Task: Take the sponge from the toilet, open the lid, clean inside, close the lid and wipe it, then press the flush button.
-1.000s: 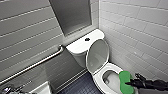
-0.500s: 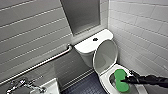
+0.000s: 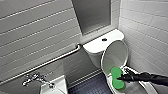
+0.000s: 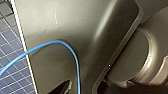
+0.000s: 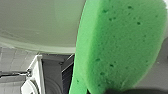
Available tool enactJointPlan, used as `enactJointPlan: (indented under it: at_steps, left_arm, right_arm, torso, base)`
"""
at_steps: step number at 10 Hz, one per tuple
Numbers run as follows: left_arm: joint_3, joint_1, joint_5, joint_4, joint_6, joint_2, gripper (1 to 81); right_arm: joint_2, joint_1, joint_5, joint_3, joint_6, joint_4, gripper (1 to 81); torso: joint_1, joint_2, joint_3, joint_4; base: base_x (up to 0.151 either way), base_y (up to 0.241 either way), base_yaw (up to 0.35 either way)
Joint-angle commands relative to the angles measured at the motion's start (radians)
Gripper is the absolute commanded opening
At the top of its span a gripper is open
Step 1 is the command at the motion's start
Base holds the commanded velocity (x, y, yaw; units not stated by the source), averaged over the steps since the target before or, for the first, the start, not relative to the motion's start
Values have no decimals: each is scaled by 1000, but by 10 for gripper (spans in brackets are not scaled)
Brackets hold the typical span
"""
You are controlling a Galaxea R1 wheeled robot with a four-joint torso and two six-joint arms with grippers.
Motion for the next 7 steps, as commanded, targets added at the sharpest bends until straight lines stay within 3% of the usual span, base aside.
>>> enactJointPlan:
  at_steps: [1, 3, 4, 5, 7]
  left_arm:
    - [-1, 11, 86, -6, 9, -11, 811]
    - [0, 11, 86, -4, 8, -10, 811]
    - [-1, 11, 86, -6, 8, -10, 811]
    - [-1, 10, 86, -6, 8, -10, 811]
    - [-1, 11, 86, -7, 8, -10, 811]
  right_arm:
    - [44, 112, -27, -15, 6, 28, 10]
    - [49, 94, -11, -12, 54, 29, 10]
    - [32, 17, 130, -16, 185, 52, 10]
    - [19, -59, 336, -12, 230, 62, 10]
    - [19, -119, 384, -18, 228, 57, 10]
  torso:
    - [0, 0, 0, -1]
    - [0, 0, 0, 27]
    - [0, 0, 0, 27]
    - [0, 0, 0, 27]
    - [0, 0, 0, 27]
  base:
    - [0, 0, 0]
    - [0, 0, 0]
    - [0, 0, 0]
    - [0, 0, 0]
    - [0, 0, 0]
